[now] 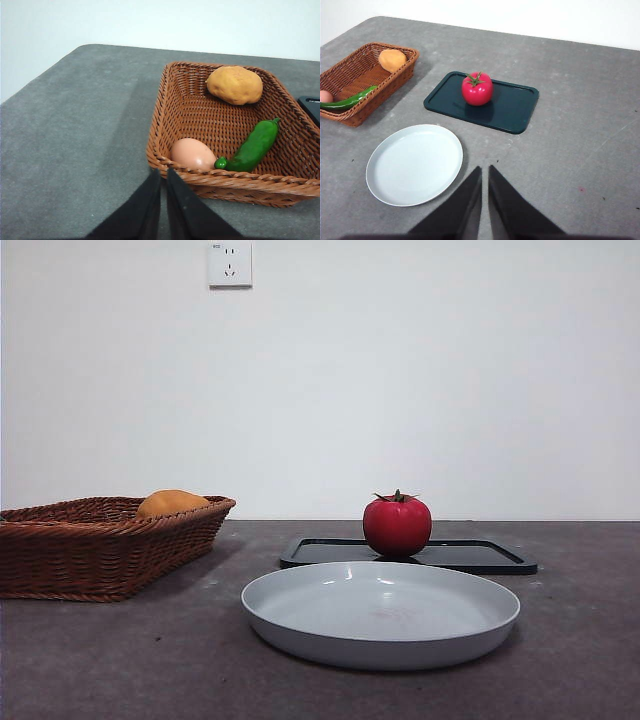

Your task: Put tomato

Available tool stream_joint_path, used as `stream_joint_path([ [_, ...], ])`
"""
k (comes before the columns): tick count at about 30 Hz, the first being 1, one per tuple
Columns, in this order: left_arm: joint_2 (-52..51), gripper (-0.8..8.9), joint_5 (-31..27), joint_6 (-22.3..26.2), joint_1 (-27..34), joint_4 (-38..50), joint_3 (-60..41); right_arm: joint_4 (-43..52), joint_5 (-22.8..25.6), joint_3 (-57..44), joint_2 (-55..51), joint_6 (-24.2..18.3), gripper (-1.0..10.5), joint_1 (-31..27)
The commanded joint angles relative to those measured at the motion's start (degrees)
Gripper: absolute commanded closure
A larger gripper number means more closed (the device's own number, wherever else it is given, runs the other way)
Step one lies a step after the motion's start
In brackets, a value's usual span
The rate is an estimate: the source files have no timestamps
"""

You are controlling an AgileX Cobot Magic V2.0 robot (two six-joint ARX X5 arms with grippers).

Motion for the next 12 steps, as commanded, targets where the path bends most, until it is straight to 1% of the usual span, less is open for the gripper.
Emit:
stream_joint_path([
  [1,-0.1,7.94,0.2,1.0,0.0,-0.3,-1.2,0.6,0.0,0.6,0.1,0.3,9.3,0.4],
  [12,-0.1,7.94,0.2,1.0,0.0,-0.3,-1.2,0.6,0.1,0.6,0.1,0.1,9.3,0.2],
])
